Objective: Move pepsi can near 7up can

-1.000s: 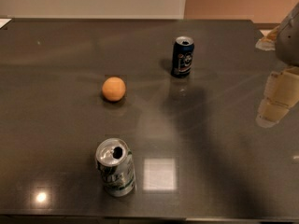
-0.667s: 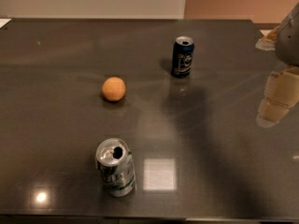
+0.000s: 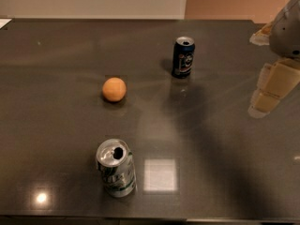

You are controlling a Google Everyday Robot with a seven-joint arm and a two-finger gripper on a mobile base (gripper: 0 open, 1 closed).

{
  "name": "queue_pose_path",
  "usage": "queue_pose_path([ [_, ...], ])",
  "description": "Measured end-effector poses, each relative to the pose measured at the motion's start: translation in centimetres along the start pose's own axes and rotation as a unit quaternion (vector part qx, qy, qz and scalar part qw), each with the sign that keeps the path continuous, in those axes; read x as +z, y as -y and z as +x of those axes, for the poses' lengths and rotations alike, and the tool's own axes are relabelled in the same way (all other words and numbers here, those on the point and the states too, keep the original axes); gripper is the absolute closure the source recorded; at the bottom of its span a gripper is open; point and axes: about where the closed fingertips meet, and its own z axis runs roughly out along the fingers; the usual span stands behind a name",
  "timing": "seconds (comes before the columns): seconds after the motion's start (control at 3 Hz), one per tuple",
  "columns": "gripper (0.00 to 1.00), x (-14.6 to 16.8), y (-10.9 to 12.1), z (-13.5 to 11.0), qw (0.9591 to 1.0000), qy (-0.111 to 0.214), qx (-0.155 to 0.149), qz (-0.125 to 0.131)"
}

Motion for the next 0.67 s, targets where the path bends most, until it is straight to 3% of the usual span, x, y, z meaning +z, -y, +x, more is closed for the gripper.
queue_pose_path([
  [0.67,0.00,2.3,2.9,-2.5,0.9988,0.046,-0.003,-0.014],
])
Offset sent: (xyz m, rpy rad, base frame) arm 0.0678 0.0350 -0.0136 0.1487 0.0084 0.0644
